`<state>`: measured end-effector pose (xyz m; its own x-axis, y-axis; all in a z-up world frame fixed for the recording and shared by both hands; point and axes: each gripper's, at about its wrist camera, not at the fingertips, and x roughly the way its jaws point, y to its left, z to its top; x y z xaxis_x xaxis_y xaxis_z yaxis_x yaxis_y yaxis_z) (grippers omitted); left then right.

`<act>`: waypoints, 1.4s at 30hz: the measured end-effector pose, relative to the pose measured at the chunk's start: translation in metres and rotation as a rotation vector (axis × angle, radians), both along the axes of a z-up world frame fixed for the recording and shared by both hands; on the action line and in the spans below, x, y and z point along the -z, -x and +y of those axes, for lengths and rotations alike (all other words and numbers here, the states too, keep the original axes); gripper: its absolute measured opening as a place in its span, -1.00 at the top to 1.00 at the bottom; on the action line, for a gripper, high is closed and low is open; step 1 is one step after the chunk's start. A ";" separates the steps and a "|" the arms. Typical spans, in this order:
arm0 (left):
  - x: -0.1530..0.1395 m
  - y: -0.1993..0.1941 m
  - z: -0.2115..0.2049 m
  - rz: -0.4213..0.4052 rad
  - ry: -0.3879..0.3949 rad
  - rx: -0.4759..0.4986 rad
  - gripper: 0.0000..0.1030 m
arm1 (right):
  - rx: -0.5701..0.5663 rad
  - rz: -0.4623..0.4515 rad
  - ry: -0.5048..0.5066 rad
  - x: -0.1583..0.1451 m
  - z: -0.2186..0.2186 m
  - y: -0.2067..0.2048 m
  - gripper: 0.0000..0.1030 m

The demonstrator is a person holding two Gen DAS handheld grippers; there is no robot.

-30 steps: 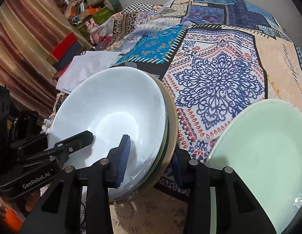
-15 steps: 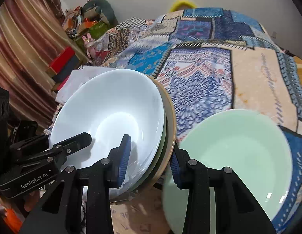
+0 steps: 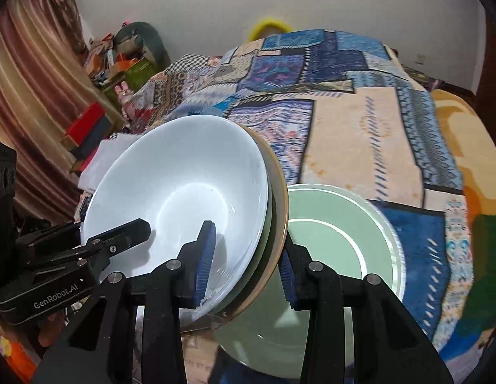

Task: Organize plates and bowls
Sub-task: 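Lift and carry the stack with the left gripper over the light green plate, then lower the stack onto the light green plate and open the left gripper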

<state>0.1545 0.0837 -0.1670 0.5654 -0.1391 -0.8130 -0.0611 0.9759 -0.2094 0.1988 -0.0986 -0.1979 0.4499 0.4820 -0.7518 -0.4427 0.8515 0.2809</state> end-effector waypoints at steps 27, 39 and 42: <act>0.028 -0.031 -0.075 0.076 -0.004 0.123 0.29 | 0.120 0.060 -0.003 0.023 -0.076 0.000 0.34; 0.043 -0.037 -0.076 0.108 0.010 0.128 0.28 | 0.126 0.099 -0.038 0.037 -0.080 -0.004 0.32; 0.043 -0.037 -0.074 0.109 0.035 0.138 0.24 | 0.112 0.085 -0.054 0.037 -0.081 -0.003 0.25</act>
<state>0.1915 0.0097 -0.2103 0.4478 -0.2382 -0.8618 0.0484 0.9689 -0.2426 0.2017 -0.1801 -0.2350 0.4393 0.4729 -0.7638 -0.3181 0.8770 0.3600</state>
